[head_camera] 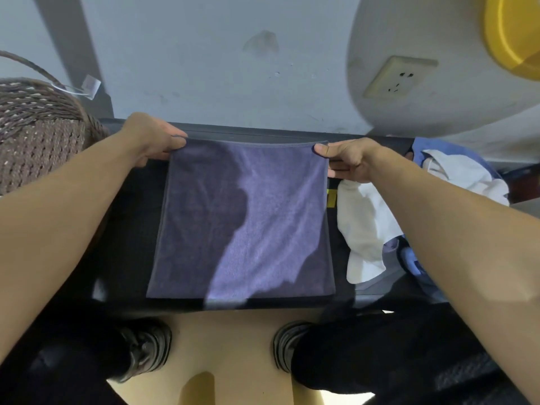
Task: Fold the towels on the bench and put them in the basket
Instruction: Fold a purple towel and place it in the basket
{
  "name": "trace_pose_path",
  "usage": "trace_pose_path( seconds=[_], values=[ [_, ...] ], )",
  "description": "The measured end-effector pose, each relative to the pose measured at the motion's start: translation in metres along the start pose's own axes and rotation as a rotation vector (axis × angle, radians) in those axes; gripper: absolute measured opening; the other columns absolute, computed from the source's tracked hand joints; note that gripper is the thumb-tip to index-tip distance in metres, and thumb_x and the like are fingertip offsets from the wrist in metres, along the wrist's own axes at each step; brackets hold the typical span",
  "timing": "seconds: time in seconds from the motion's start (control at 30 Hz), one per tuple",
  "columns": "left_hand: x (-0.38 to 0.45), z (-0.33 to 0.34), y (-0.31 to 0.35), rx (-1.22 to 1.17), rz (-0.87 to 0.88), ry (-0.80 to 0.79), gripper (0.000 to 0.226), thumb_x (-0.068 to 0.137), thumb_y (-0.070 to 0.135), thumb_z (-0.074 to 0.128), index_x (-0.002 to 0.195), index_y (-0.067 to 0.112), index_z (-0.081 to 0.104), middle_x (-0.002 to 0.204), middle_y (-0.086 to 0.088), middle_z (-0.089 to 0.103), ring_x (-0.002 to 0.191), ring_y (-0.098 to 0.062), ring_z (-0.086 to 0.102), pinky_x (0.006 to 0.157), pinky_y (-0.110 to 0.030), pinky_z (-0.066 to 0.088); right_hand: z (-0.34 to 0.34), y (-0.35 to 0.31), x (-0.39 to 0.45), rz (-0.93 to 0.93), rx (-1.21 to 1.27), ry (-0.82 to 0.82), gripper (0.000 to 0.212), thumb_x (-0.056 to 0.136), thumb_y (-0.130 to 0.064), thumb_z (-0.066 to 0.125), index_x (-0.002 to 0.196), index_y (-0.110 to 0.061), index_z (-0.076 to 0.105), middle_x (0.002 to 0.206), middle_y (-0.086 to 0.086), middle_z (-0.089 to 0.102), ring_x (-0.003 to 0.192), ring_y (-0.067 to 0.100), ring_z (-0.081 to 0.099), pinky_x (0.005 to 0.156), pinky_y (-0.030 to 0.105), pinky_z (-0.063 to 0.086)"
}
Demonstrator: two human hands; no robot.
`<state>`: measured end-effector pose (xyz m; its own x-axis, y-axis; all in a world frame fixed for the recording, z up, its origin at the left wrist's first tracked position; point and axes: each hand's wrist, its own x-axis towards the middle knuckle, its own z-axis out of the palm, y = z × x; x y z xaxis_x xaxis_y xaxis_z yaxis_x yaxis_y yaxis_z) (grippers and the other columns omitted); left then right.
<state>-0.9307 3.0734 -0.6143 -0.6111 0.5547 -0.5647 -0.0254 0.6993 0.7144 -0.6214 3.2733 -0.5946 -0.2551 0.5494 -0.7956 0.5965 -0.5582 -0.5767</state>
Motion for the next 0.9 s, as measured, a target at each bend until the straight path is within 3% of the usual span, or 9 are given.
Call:
trace_pose_path(
  seconds=[0.13,0.23,0.33,0.43,0.5,0.57,0.73,0.8,0.9],
  values=[
    [-0.003,0.008,-0.008,0.28,0.162,0.259,0.018,0.082,0.012,0.075,0.099,0.008,0.073,0.099,-0.013,0.072,0.096,-0.027,0.067,0.096,-0.034,0.052,0.011,0.005,0.001,-0.184,-0.101,0.296,0.019,0.076,-0.018,0.085,0.084,-0.009,0.072,0.093,0.011,0.075,0.087,0.025,0.074,0.068,0.035,0.061],
    [-0.026,0.033,-0.011,0.432,0.226,0.491,0.029,0.088,0.019,0.065,0.113,0.008,0.057,0.122,-0.017,0.057,0.112,-0.036,0.055,0.098,-0.042,0.043,0.032,0.016,-0.015,-0.632,-0.667,0.613,0.021,0.085,-0.025,0.069,0.103,-0.015,0.07,0.11,0.01,0.067,0.101,0.029,0.064,0.088,0.039,0.053],
    [-0.061,0.074,-0.013,0.556,0.503,0.575,0.035,0.089,0.02,0.053,0.122,0.008,0.051,0.127,-0.019,0.049,0.117,-0.038,0.046,0.098,-0.049,0.036,0.07,0.047,-0.036,-1.078,-0.882,0.516,0.031,0.086,-0.025,0.06,0.114,-0.014,0.067,0.12,0.012,0.059,0.114,0.034,0.053,0.095,0.044,0.045],
    [-0.087,0.113,-0.038,0.762,0.515,0.332,0.054,0.098,0.033,0.042,0.145,0.006,0.035,0.152,-0.02,0.031,0.142,-0.038,0.025,0.115,-0.05,0.023,0.104,0.09,-0.043,-0.917,-1.082,0.42,0.061,0.097,-0.047,0.045,0.15,-0.018,0.039,0.161,0.012,0.025,0.15,0.034,0.014,0.121,0.05,0.015],
    [-0.089,0.118,-0.062,0.871,0.456,0.29,0.066,0.102,0.04,0.03,0.156,0.007,0.012,0.164,-0.017,0.005,0.152,-0.033,0.0,0.122,-0.047,0.003,0.115,0.11,-0.038,-0.784,-1.142,0.389,0.071,0.1,-0.058,0.028,0.159,-0.022,0.013,0.166,0.008,0.0,0.153,0.03,-0.009,0.123,0.05,-0.002],
    [-0.086,0.109,-0.079,0.919,0.461,0.324,0.069,0.101,0.043,0.024,0.157,0.007,0.006,0.164,-0.016,-0.002,0.152,-0.029,-0.005,0.123,-0.046,-0.003,0.117,0.115,-0.035,-0.781,-1.178,0.4,0.073,0.099,-0.061,0.022,0.159,-0.024,0.004,0.166,0.007,-0.007,0.152,0.027,-0.015,0.122,0.05,-0.006],
    [-0.09,0.078,-0.08,1.066,0.413,0.217,0.072,0.1,0.051,0.021,0.158,0.014,0.0,0.165,-0.01,-0.006,0.152,-0.029,-0.007,0.122,-0.051,-0.003,0.105,0.125,-0.059,-0.733,-1.272,0.452,0.076,0.098,-0.06,0.023,0.159,-0.02,-0.001,0.165,0.011,-0.01,0.152,0.031,-0.015,0.121,0.053,-0.01],
    [-0.093,0.071,-0.058,1.127,0.369,0.163,0.072,0.1,0.048,0.03,0.157,0.013,0.005,0.164,-0.016,-0.001,0.151,-0.034,-0.002,0.121,-0.052,0.003,0.103,0.136,-0.079,-0.768,-1.333,0.363,0.075,0.099,-0.058,0.024,0.159,-0.02,-0.003,0.165,0.012,-0.012,0.151,0.032,-0.015,0.121,0.052,-0.01],
    [-0.121,0.061,-0.023,1.187,0.508,0.112,0.062,0.093,0.035,0.049,0.146,0.007,0.034,0.15,-0.02,0.035,0.135,-0.037,0.037,0.108,-0.047,0.032,0.097,0.141,-0.111,-0.807,-1.385,0.113,0.076,0.099,-0.057,0.029,0.159,-0.023,-0.004,0.166,0.01,-0.01,0.152,0.032,-0.009,0.122,0.051,0.0]
  ],
)
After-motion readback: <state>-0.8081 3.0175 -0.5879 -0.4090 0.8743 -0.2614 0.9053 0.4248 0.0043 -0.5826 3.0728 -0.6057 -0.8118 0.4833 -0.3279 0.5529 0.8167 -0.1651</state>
